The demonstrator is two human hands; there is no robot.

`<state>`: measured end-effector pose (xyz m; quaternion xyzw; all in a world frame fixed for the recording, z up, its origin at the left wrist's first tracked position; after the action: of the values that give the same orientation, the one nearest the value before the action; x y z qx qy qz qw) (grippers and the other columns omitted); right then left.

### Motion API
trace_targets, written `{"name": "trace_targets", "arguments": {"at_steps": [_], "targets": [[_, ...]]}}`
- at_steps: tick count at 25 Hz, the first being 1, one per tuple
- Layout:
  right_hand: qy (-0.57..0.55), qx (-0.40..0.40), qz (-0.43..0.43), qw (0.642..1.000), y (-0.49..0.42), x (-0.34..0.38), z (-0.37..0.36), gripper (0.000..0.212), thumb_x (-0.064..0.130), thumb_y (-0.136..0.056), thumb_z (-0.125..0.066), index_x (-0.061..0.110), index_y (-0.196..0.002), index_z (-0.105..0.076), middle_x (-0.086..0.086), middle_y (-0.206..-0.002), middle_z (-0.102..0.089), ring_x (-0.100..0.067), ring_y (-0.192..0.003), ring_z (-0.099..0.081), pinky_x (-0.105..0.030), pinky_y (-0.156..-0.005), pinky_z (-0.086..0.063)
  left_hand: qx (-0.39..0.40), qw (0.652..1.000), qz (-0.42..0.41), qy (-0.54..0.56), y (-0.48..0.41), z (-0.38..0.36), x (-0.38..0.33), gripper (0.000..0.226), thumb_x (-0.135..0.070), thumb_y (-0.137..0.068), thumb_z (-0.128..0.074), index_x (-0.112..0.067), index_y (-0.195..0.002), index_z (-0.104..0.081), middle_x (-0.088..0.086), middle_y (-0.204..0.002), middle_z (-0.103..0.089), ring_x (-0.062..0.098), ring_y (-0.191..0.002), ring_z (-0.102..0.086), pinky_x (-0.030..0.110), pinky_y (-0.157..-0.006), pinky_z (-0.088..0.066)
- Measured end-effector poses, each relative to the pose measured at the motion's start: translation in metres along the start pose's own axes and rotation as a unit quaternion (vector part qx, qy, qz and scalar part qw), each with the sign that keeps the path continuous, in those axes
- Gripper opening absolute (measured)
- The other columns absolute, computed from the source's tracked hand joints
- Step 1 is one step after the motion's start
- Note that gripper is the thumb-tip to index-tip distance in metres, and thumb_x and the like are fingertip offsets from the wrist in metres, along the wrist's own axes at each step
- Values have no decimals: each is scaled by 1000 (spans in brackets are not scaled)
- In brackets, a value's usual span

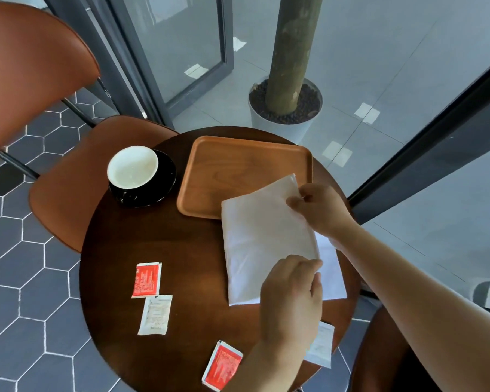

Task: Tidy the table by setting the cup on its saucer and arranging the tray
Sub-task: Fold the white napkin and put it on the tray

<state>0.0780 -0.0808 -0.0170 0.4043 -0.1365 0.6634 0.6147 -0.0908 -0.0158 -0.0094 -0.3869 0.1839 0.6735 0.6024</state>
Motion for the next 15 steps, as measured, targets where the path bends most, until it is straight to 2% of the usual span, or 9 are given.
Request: {"name": "trace_targets", "arguments": {"at_steps": [1, 3, 5, 9, 15], "targets": [[-13, -8, -10, 1000, -1, -9, 5, 21, 27, -92, -62, 12, -78, -68, 1, -69, -64, -18, -66, -60, -28, -58, -47, 7, 1000, -6, -1, -1, -9, -4, 24, -11, -74, -85, -18, -97, -79, -3, -92, -77, 11, -78, -72, 22, -74, -60], [-30, -22, -24, 999, -1, -26, 14, 23, 25, -91, -63, 23, -69, -67, 9, -63, -64, -11, -62, -61, -22, -53, -43, 11, 1000, -17, -8, -2, -25, -10, 24, -8, -73, -85, -17, -95, -79, -2, -89, -77, 13, -76, -71, 22, -72, -60], [-30, -35, -35, 998, 1, -39, 21, 25, 25, -92, -62, 30, -68, -65, 13, -65, -65, -10, -65, -64, -23, -54, -46, 9, 999, -30, -13, -2, -38, -13, 23, -4, -72, -84, -15, -92, -79, -1, -85, -75, 14, -73, -69, 23, -67, -59], [-11, -55, -65, 996, 4, -65, 25, 21, 29, -94, -59, 22, -77, -68, 0, -76, -69, -21, -72, -68, -37, -59, -57, 25, 999, -39, -27, -2, -56, -16, 24, -1, -70, -81, -15, -89, -79, -1, -79, -72, 17, -69, -67, 26, -59, -57], [40, -76, -88, 992, 1, -89, 18, 18, 32, -92, -62, 16, -91, -68, -2, -80, -68, -23, -73, -66, -38, -63, -57, 59, 996, -55, -30, 2, -69, -11, 24, -5, -70, -81, -17, -90, -79, -1, -79, -71, 16, -69, -67, 26, -59, -57]]}}
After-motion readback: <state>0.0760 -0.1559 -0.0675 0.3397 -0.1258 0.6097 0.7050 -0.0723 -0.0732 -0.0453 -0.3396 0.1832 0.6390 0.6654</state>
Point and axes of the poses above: each hand's wrist, its own y-axis away from the middle knuckle, its own z-axis out of the back of the hand, x = y × z, the point moved 1 cm from there along -y, towards the middle knuckle
